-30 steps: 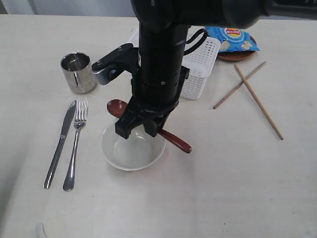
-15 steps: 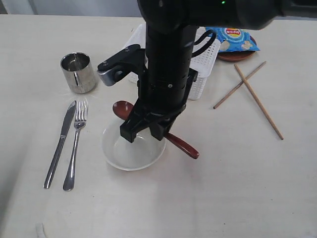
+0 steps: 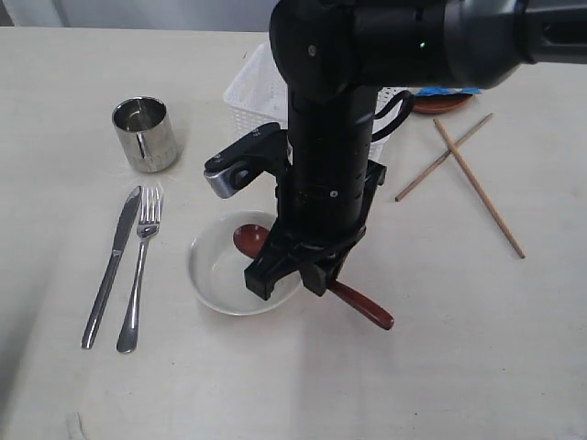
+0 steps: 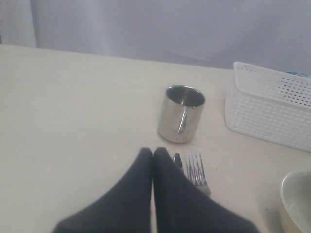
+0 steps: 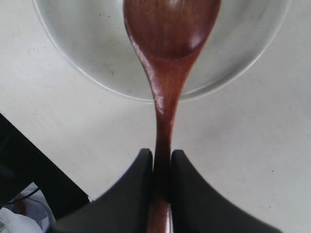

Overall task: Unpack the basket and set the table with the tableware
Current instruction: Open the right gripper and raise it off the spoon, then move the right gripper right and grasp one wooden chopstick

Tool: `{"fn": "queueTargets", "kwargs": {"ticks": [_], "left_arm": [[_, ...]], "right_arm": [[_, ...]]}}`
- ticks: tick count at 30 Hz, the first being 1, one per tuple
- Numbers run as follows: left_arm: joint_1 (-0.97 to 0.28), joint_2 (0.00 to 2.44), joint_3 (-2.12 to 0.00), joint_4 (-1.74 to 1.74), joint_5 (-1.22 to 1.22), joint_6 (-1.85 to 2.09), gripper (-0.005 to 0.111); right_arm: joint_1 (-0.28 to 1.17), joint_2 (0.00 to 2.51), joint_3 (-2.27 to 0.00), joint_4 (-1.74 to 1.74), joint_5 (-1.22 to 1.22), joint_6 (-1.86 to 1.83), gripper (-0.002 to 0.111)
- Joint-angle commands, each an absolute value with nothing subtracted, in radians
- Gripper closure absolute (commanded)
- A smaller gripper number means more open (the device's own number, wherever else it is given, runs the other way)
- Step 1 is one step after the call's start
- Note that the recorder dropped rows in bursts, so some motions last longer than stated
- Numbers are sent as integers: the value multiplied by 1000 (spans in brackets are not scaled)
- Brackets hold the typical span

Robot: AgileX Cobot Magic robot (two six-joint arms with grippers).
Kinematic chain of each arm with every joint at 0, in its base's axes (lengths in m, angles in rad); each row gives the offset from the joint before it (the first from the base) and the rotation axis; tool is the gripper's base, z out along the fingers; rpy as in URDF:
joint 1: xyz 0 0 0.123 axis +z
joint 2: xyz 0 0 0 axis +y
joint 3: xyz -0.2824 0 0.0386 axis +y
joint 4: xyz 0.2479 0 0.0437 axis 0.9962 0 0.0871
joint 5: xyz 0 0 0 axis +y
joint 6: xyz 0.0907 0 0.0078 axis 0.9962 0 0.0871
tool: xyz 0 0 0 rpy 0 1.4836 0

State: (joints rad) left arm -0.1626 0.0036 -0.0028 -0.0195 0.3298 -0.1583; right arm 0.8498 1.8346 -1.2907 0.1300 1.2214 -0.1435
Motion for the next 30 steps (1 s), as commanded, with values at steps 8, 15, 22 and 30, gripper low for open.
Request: {"fn": "queueTargets", "kwargs": {"ticks": [8,15,22,30], "left_arm": [[-162,0,0,-20,319,-158,107],[-162,0,0,-20,319,-158,107],[-162,0,0,-20,319,-158,107],[-162,0,0,-20,319,-158,107]], "right_arm": [[853,1853,-1289,171,1183,-149,76],[853,1851,-1305,156,1181,-153,73],[847,1782,-1451,-88,1221,-63,73],[630,1706,-1494,-317,1221,65,73]]}}
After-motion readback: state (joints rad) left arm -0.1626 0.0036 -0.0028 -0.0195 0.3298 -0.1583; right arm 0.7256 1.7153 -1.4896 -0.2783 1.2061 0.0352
